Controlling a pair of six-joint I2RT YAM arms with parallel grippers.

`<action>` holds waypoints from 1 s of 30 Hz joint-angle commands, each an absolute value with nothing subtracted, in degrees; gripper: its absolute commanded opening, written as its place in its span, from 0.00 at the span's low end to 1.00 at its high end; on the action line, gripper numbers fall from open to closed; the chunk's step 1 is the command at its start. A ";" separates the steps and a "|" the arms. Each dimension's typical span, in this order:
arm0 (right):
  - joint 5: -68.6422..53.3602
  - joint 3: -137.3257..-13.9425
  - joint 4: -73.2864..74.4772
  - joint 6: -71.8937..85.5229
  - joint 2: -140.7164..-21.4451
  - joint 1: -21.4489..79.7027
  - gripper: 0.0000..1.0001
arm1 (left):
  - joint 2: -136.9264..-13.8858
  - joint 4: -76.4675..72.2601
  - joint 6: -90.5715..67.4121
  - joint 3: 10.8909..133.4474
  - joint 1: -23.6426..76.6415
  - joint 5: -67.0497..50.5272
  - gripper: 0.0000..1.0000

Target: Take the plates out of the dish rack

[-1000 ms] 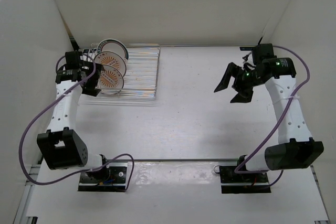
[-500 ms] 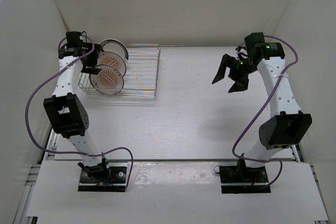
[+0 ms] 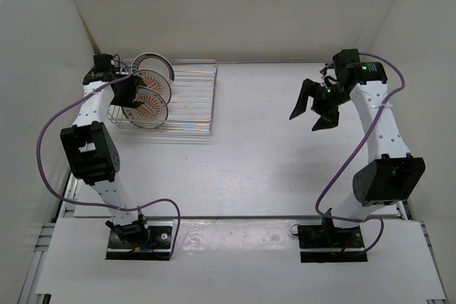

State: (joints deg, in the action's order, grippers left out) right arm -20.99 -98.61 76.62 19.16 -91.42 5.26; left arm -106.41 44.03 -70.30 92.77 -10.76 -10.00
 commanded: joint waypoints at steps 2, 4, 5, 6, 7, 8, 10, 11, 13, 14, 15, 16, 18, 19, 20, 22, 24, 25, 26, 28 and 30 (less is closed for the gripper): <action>-20.57 -97.56 87.63 17.84 -88.51 4.75 0.90 | -105.12 42.28 -69.26 92.11 -11.16 -11.34 0.67; -20.48 -97.21 87.98 17.67 -87.98 4.66 0.90 | -104.94 42.28 -70.22 92.11 -11.51 -11.60 0.63; -20.13 -96.95 87.98 17.58 -87.54 4.66 0.90 | -104.77 41.93 -70.22 91.76 -11.43 -11.60 0.62; -20.13 -96.77 87.98 17.32 -87.37 4.48 0.90 | -104.24 41.49 -70.22 90.97 -11.43 -11.51 0.61; -20.21 -96.59 88.07 17.23 -87.28 4.57 0.90 | -103.89 40.53 -70.22 90.62 -11.43 -10.99 0.59; -20.04 -96.24 87.98 17.14 -86.93 4.48 0.90 | -103.45 40.26 -70.22 90.18 -11.43 -10.73 0.56; -19.87 -95.89 88.15 17.05 -86.66 4.48 0.90 | -103.01 40.17 -70.14 89.39 -11.69 -10.28 0.51; -19.86 -95.54 88.15 17.14 -86.49 4.31 0.90 | -103.01 39.99 -70.05 89.12 -11.69 -10.37 0.48; -19.25 -95.10 88.24 17.14 -86.40 4.31 0.90 | -102.66 40.16 -69.96 88.86 -11.78 -10.29 0.41; -19.16 -95.10 88.33 17.14 -86.40 4.31 0.90 | -102.57 40.43 -69.96 88.60 -11.69 -10.63 0.38; -18.99 -95.01 88.33 16.96 -86.40 4.22 0.90 | -101.96 40.08 -70.31 88.33 -11.78 -10.72 0.35; -18.98 -95.27 88.33 16.88 -86.57 4.22 0.90 | -101.69 40.17 -70.49 87.37 -11.69 -10.55 0.32; -18.72 -95.54 88.42 16.70 -86.66 4.13 0.90 | -100.73 39.20 -70.66 86.66 -11.69 -10.81 0.29; -18.11 -95.71 88.33 16.79 -86.75 4.22 0.90 | -100.11 38.94 -70.66 85.62 -11.60 -10.72 0.27; -17.76 -95.89 88.42 16.87 -87.01 4.13 0.90 | -99.85 38.94 -70.84 85.34 -11.78 -10.90 0.26; -17.05 -96.15 88.85 16.70 -87.27 4.13 0.90 | -98.97 38.67 -71.01 84.73 -11.78 -11.07 0.25; -16.70 -96.77 89.12 16.61 -87.63 4.13 0.90 | -98.35 38.67 -71.97 84.73 -11.69 -11.69 0.23; -16.18 -97.20 89.30 16.44 -87.89 4.13 0.90 | -97.57 38.24 -72.85 84.55 -11.69 -11.60 0.23; -15.91 -97.64 89.38 16.44 -87.89 4.13 0.90 | -97.04 37.36 -73.73 84.29 -11.69 -11.95 0.23; -15.04 -98.08 89.56 16.44 -88.07 4.04 0.90 | -95.72 36.83 -75.14 84.37 -11.60 -12.57 0.22; -14.51 -98.17 89.91 16.43 -88.15 4.13 0.90 | -94.58 36.74 -75.76 85.60 -11.43 -12.57 0.21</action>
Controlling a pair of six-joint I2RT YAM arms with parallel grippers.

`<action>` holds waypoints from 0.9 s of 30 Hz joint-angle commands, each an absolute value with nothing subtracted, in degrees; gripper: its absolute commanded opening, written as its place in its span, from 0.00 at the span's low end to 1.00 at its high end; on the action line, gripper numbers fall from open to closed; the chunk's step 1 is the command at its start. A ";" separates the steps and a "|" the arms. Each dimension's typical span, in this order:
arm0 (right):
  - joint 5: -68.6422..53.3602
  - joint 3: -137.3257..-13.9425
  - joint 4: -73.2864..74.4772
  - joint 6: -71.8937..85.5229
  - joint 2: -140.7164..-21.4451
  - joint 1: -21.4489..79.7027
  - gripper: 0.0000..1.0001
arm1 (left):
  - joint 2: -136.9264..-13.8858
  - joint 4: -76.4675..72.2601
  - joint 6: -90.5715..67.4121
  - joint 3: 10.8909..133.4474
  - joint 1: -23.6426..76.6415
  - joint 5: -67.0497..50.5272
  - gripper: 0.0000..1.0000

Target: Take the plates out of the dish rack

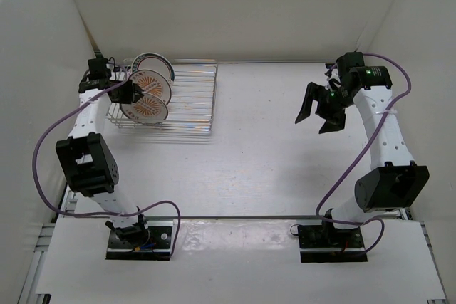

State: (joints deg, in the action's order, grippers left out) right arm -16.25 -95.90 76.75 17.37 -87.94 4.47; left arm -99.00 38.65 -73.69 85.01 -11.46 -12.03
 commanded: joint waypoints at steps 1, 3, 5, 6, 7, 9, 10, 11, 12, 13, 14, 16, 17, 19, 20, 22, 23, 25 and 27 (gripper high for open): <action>-13.98 -98.17 90.00 16.61 -88.24 3.96 0.90 | -94.22 37.09 -76.37 85.87 -11.51 -12.31 0.20; -13.28 -98.26 90.26 16.52 -88.33 4.13 0.90 | -92.38 37.18 -77.60 86.31 -11.34 -12.04 0.18; -12.31 -98.09 90.44 16.52 -88.42 3.96 0.90 | -90.27 37.44 -79.54 86.05 -11.34 -11.26 0.18; -11.96 -97.82 90.79 16.70 -88.59 3.87 0.90 | -89.48 37.62 -80.32 85.44 -11.34 -10.99 0.18; -11.87 -97.65 90.88 16.79 -88.59 4.13 0.90 | -89.04 37.01 -81.64 84.56 -11.34 -10.03 0.18; -11.60 -97.56 91.14 16.79 -88.33 3.95 0.90 | -86.40 34.99 -82.35 82.72 -11.08 -9.58 0.18; -11.51 -97.47 91.06 16.79 -88.24 4.04 0.90 | -85.35 33.41 -83.83 82.36 -11.25 -9.32 0.18; -11.77 -97.38 91.14 16.87 -88.07 3.96 0.90 | -84.65 32.79 -84.46 82.18 -11.25 -9.32 0.18; -11.86 -96.51 91.14 16.87 -87.98 3.96 0.90 | -83.94 32.17 -84.81 82.18 -11.25 -9.32 0.18; -12.30 -96.24 91.14 16.96 -87.80 3.96 0.90 | -83.85 31.12 -85.25 82.26 -11.51 -9.58 0.18; -12.48 -95.63 91.06 16.88 -87.72 3.96 0.90 | -83.59 31.29 -85.34 82.70 -11.43 -9.49 0.18; -13.01 -94.23 90.97 17.14 -87.19 3.96 0.90 | -82.88 31.38 -85.25 84.55 -11.43 -9.67 0.17; -13.09 -93.87 90.88 17.05 -86.93 4.04 0.90 | -82.79 31.46 -85.34 85.42 -11.43 -9.84 0.17; -13.45 -92.29 90.70 17.40 -85.61 4.13 0.90 | -81.48 31.20 -83.86 86.21 -11.42 -10.02 0.14; -13.53 -91.85 90.79 17.40 -85.17 4.13 0.90 | -80.69 31.11 -82.72 86.48 -11.25 -10.11 0.12; -13.62 -89.93 90.79 17.67 -83.50 4.13 0.90 | -79.63 33.47 -74.34 87.80 -11.17 -9.93 0.11; -13.62 -89.39 90.79 17.75 -82.97 4.30 0.90 | -79.19 39.49 -71.48 91.72 -10.90 -8.97 0.07; -14.15 -86.50 90.53 18.02 -80.87 4.30 0.90 | -79.02 45.41 -59.16 96.91 -8.90 -4.34 0.05; -14.68 -84.74 90.61 18.19 -78.93 4.48 0.90 | -79.19 57.45 -49.20 102.29 -7.48 -0.29 0.01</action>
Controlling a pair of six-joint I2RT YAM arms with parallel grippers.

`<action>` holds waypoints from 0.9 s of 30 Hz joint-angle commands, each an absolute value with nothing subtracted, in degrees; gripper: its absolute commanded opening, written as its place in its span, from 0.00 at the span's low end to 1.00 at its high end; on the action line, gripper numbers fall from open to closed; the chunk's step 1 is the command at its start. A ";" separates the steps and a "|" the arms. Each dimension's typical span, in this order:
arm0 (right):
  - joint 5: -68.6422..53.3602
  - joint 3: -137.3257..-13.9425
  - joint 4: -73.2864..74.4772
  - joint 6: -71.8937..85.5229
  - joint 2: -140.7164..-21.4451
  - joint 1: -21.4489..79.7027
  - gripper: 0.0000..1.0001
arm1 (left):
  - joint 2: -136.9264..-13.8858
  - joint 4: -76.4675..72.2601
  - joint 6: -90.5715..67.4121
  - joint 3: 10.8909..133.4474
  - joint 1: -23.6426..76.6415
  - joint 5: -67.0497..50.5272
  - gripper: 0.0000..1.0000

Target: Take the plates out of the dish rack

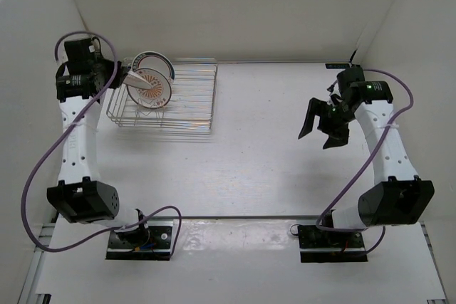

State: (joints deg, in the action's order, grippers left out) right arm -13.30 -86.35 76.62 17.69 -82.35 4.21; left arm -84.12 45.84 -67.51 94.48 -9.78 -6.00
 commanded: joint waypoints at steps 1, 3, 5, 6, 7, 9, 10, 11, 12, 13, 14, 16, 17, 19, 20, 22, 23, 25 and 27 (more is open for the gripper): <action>-14.50 -84.12 90.53 18.19 -78.58 4.40 0.90 | -78.41 59.57 -47.04 102.83 -5.03 2.61 0.01; -14.41 -84.28 90.70 18.28 -77.70 4.48 0.90 | -77.53 67.03 -41.96 101.35 -2.83 8.31 0.01; -14.06 -84.90 90.97 17.93 -77.87 4.74 0.90 | -75.15 71.61 -40.96 97.24 -1.33 10.89 0.01; -13.89 -85.16 91.14 17.84 -78.13 5.01 0.90 | -74.19 74.59 -40.17 96.16 -0.27 12.99 0.01; -13.45 -85.25 91.32 17.93 -78.40 5.01 0.90 | -73.83 76.79 -39.56 95.02 -0.35 13.53 0.01; -11.78 -86.22 91.58 17.58 -79.27 5.97 0.90 | -72.43 81.27 -39.55 90.28 2.98 17.28 0.00; -11.43 -86.92 91.93 17.32 -79.63 6.59 0.90 | -72.07 81.99 -39.55 88.61 3.60 20.10 0.00; -10.38 -87.79 92.02 17.58 -79.98 7.11 0.90 | -71.81 82.26 -38.94 83.37 5.52 23.09 0.00; -9.50 -88.32 92.20 17.58 -80.50 7.64 0.90 | -71.55 84.09 -39.37 81.58 6.06 26.25 0.00; -9.06 -89.46 92.37 17.67 -80.68 7.99 0.90 | -71.72 84.63 -39.90 78.00 6.41 27.58 0.00; -7.75 -89.91 92.46 17.49 -81.38 8.26 0.90 | -72.76 85.51 -40.34 76.48 6.50 29.51 0.00; -7.21 -91.14 92.37 17.49 -82.17 9.40 0.90 | -74.26 89.89 -43.93 72.44 6.50 31.71 0.00; -7.03 -91.40 92.55 17.49 -82.87 9.40 0.90 | -75.49 91.13 -46.29 71.46 6.68 32.08 0.00; -6.68 -92.46 92.37 17.49 -83.67 9.75 0.90 | -77.07 91.84 -48.77 67.79 6.77 32.08 0.00; -6.51 -92.72 92.37 17.49 -83.93 9.76 0.90 | -77.60 90.89 -49.65 66.89 6.77 31.73 0.00; -6.15 -93.60 92.29 17.67 -84.64 9.58 0.90 | -79.80 89.83 -50.18 64.78 6.68 31.29 0.00; -6.15 -94.04 92.20 17.67 -85.07 9.67 0.90 | -80.67 89.04 -50.53 64.69 6.77 30.85 0.00; -5.98 -94.74 92.20 17.49 -85.60 9.41 0.90 | -84.35 88.60 -51.15 65.39 6.68 30.59 0.03; -5.98 -95.10 92.20 17.75 -86.13 9.58 0.90 | -87.61 89.38 -52.55 67.40 6.77 30.32 0.06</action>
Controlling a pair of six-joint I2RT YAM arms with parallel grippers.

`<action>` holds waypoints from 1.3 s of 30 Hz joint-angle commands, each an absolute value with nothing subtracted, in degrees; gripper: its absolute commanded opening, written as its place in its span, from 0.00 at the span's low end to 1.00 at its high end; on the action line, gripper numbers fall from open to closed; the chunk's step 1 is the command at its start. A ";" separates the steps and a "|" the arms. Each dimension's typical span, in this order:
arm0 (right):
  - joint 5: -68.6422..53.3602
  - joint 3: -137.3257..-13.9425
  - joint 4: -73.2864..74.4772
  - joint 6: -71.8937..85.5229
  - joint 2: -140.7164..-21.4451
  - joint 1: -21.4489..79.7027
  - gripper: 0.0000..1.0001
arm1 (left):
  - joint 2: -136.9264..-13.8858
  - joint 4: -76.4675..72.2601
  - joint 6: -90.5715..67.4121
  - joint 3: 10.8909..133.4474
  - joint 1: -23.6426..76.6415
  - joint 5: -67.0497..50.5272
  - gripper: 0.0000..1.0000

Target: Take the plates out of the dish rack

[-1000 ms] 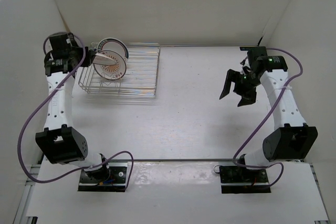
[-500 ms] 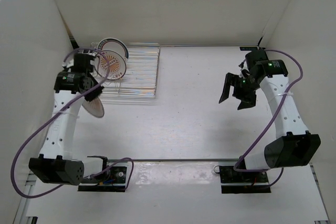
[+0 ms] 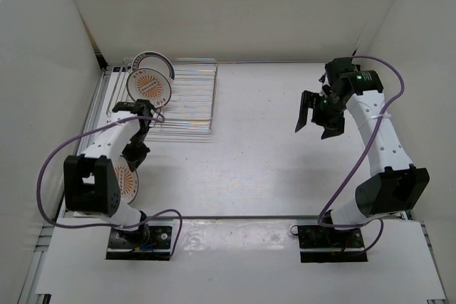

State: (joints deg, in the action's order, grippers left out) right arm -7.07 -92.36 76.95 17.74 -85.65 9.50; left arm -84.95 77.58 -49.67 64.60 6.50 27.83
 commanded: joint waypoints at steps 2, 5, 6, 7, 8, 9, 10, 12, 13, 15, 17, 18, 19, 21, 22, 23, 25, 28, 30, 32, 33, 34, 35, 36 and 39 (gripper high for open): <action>-5.80 -95.71 92.11 17.75 -86.66 9.32 0.90 | -92.00 89.21 -52.73 68.37 6.77 29.71 0.09; -5.45 -96.94 92.11 17.75 -87.62 9.32 0.90 | -96.31 88.68 -51.95 71.27 7.03 27.87 0.11; -5.36 -97.29 92.11 17.84 -87.89 9.14 0.90 | -96.76 88.86 -51.86 72.76 7.21 27.69 0.12; -5.27 -97.56 92.11 17.84 -88.24 9.14 0.90 | -97.46 88.68 -51.94 73.30 7.21 27.51 0.17; -5.27 -97.82 92.20 17.84 -88.50 9.23 0.90 | -98.86 88.77 -52.12 73.91 7.29 27.42 0.34; -5.27 -98.17 92.28 17.84 -88.94 9.14 0.90 | -99.22 88.68 -51.95 75.48 7.29 27.60 0.42; -5.27 -98.17 92.11 17.67 -89.21 9.23 0.90 | -99.40 88.51 -51.77 75.76 7.38 27.51 0.48; -5.27 -98.52 92.29 17.75 -89.91 9.05 0.90 | -99.32 87.02 -50.55 76.81 7.29 27.60 0.62; -5.27 -98.70 92.29 17.58 -90.00 9.05 0.90 | -99.06 86.75 -50.36 77.16 7.21 27.86 0.65; -5.36 -98.96 92.37 17.50 -90.53 8.79 0.90 | -98.97 86.92 -49.84 78.74 6.77 27.86 0.71; -5.45 -98.96 92.37 17.49 -90.70 8.53 0.90 | -98.97 87.45 -49.92 79.97 6.33 27.77 0.72; -5.54 -99.05 92.29 17.66 -90.96 8.53 0.90 | -98.62 87.89 -50.18 80.76 6.15 27.95 0.73; -5.54 -99.31 92.29 17.67 -90.97 8.35 0.90 | -98.44 88.06 -50.45 81.29 6.24 28.21 0.73; -5.71 -98.96 92.37 17.67 -91.06 8.00 0.90 | -97.65 89.56 -51.76 83.83 6.24 28.30 0.75; -5.80 -98.79 92.20 17.58 -90.97 8.00 0.90 | -97.47 90.00 -52.20 85.94 6.24 28.04 0.75; -5.80 -98.53 92.20 17.75 -90.97 8.09 0.90 | -97.21 92.09 -52.82 87.00 5.89 27.69 0.75; -5.80 -98.35 92.02 17.84 -90.88 7.82 0.90 | -96.60 92.46 -54.05 92.08 5.36 26.81 0.75; -5.80 -98.17 92.11 17.84 -90.62 7.38 0.90 | -95.11 86.53 -53.70 97.02 3.78 22.00 0.72; -6.06 -97.91 92.02 18.02 -90.44 7.21 0.90 | -92.21 80.89 -52.39 96.95 1.17 12.71 0.71; -6.33 -97.74 91.94 17.76 -90.61 6.94 0.90 | -90.27 63.94 -53.60 93.70 -1.39 3.93 0.71; -6.50 -97.73 91.85 18.01 -90.62 6.94 0.90 | -88.26 59.20 -55.18 89.78 -2.89 -1.79 0.73; -6.59 -97.65 92.11 17.93 -90.79 6.51 0.90 | -87.89 45.66 -61.63 86.17 -4.55 -4.19 0.75; -6.68 -97.82 91.76 18.10 -90.97 6.50 0.90 | -87.80 41.61 -63.87 84.74 -5.35 -6.05 0.75; -6.77 -98.08 91.76 18.02 -90.97 6.68 0.90 | -88.32 38.18 -65.64 83.07 -5.71 -9.02 0.75; -6.94 -98.35 91.76 17.84 -91.67 6.24 0.90 | -93.76 30.76 -69.34 90.47 -5.89 -10.28 0.75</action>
State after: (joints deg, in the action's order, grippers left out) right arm -6.39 -96.64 76.99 17.76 -91.24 6.72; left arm -89.89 46.61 -62.85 85.60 -6.26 -1.45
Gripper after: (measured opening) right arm 0.905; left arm 0.752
